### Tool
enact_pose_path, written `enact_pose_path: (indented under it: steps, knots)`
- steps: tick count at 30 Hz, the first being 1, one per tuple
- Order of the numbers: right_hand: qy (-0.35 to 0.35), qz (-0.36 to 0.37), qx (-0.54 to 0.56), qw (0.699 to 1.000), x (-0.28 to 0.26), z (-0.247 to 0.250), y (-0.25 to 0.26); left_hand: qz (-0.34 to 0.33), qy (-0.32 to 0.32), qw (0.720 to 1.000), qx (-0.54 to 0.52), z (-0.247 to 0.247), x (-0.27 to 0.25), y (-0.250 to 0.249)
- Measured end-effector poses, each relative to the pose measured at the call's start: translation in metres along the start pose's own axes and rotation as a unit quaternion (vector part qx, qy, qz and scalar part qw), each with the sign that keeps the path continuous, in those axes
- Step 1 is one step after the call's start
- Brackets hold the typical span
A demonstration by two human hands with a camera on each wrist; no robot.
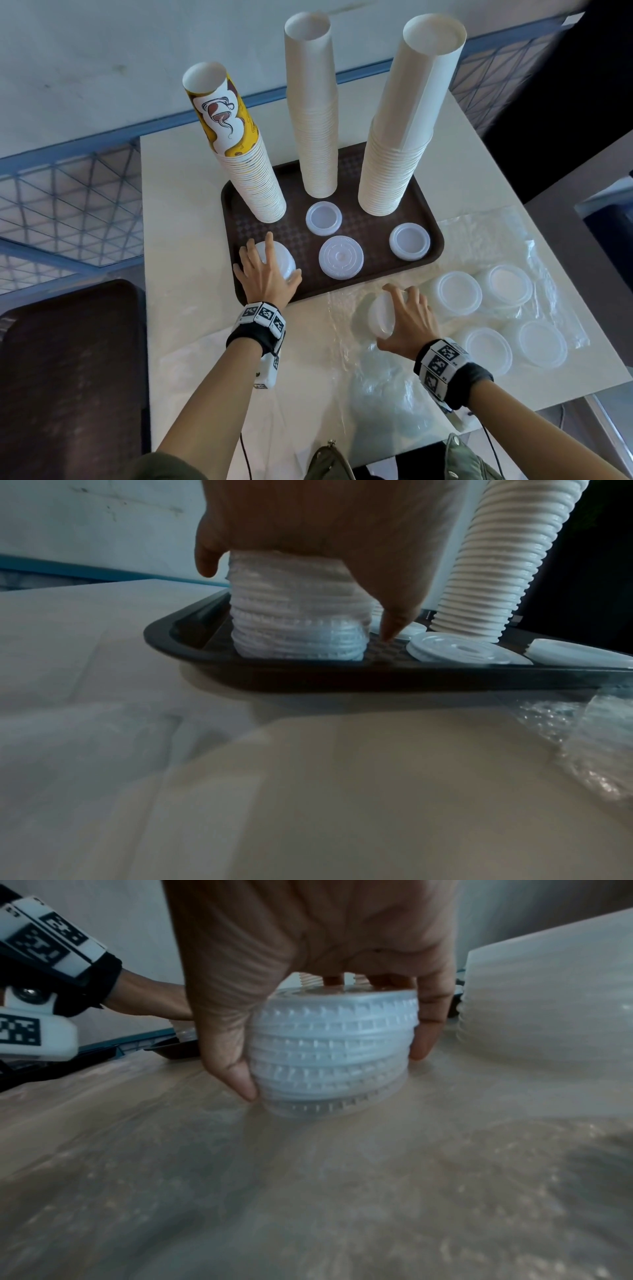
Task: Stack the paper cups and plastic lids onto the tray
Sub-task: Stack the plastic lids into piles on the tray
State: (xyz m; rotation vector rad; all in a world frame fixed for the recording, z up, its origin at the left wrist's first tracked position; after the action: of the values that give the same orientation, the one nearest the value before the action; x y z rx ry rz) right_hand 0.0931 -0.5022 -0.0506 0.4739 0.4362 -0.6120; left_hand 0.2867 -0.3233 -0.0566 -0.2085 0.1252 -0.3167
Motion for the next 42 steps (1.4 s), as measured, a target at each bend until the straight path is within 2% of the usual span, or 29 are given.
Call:
enact_pose_path:
  steps: [9,14,21,25,30,32,35,39,42]
  knots:
    - [-0.004,0.003,0.015,1.0,0.001,0.002,-0.001,0.008,0.007,1.0,-0.004,-0.003,-0.001,-0.002]
    - [-0.02,0.011,0.039,0.999,-0.002,0.008,-0.001,-0.001,-0.025,0.999,-0.04,0.011,-0.003,-0.006]
    - [-0.04,0.012,0.06,0.997,-0.004,0.024,-0.001,-0.081,-0.081,0.99,-0.085,0.03,-0.026,-0.008]
    - [-0.046,0.011,0.07,0.996,-0.004,0.032,-0.001,-0.13,-0.114,0.973,-0.15,0.033,-0.05,-0.006]
    - [-0.061,0.029,0.09,0.994,0.003,0.044,0.01,-0.194,-0.046,0.971,-0.135,0.012,-0.1,-0.001]
    - [-0.061,0.037,0.097,0.993,0.011,0.048,0.019,-0.163,-0.012,0.982,-0.091,0.002,-0.121,0.006]
    - [-0.06,0.042,0.09,0.993,0.026,0.051,0.038,-0.046,0.055,0.997,-0.042,-0.014,-0.148,0.023]
    - [-0.062,0.04,0.076,0.994,0.047,0.051,0.067,0.105,0.123,0.985,-0.052,-0.027,-0.179,0.052]
    - [-0.061,0.031,0.065,0.996,0.062,0.046,0.085,0.147,0.168,0.973,-0.051,-0.031,-0.191,0.063]
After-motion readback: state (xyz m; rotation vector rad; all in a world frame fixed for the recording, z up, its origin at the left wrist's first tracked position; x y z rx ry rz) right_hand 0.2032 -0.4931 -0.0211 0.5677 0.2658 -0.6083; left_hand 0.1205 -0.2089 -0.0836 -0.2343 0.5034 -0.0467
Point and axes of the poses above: each hand's wrist, its own x-axis towards the middle knuckle, its own z-axis out of the back of the hand, y = z × x, the point moved 4 cm from there along x, towards the middle knuckle, and after that the axes turned 1 degree about -z, right-handed, at the moved point
